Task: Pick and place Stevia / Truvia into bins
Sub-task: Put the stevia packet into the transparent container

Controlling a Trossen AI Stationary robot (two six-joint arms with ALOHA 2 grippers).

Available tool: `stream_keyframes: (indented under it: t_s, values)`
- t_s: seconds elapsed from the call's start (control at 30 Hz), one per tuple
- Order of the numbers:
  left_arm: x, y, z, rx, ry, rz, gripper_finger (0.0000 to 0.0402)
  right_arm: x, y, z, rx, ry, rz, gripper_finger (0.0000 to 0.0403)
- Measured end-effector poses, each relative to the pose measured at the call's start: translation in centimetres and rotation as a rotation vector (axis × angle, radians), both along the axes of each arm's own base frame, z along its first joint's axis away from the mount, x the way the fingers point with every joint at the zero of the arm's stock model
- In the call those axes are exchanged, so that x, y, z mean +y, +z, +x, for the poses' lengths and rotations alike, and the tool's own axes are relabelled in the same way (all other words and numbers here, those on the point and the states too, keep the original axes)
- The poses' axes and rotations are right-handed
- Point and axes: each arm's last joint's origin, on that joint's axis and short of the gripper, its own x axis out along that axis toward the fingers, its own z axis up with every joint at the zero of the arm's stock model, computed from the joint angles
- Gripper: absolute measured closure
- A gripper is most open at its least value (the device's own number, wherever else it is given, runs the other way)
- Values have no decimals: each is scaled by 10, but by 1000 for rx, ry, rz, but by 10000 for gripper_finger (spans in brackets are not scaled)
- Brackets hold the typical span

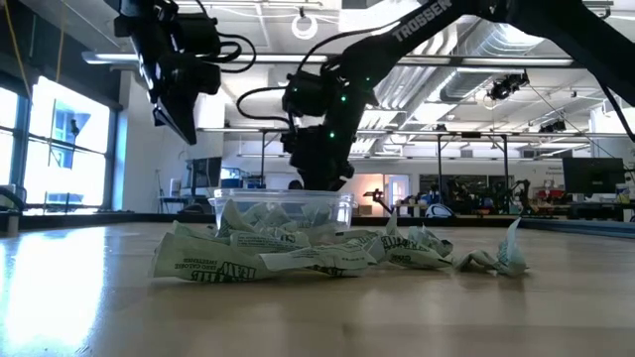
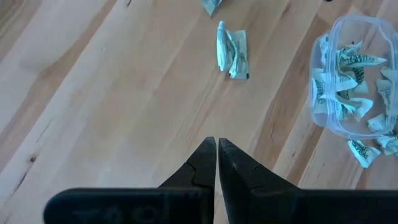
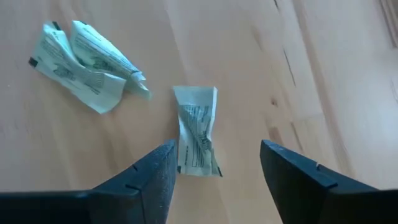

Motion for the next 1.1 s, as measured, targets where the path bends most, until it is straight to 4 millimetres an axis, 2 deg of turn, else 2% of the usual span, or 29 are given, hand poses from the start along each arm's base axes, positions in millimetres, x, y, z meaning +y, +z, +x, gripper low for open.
stream_keyframes:
  t_s: [0.2,0.33,0.8,0.9,0.97,1.03,1.1]
  values:
    - [1,0,1,-15,16,2,346,-1,-15,-3,70,52,19,182]
    - [1,0,1,-14,18,1,346,0,-12,-2,67,93,11,202]
    - [2,1,3,-29,18,11,346,-13,-14,-12,66,87,144,370]
    - [2,1,3,-29,21,9,346,-17,1,-14,90,38,200,398]
    - [2,1,3,-29,22,9,346,-20,21,-10,67,19,207,394]
    - [2,1,3,-31,22,11,346,-23,42,-5,-9,15,252,391]
    - [2,1,3,-36,22,14,346,-26,53,3,-119,2,329,397]
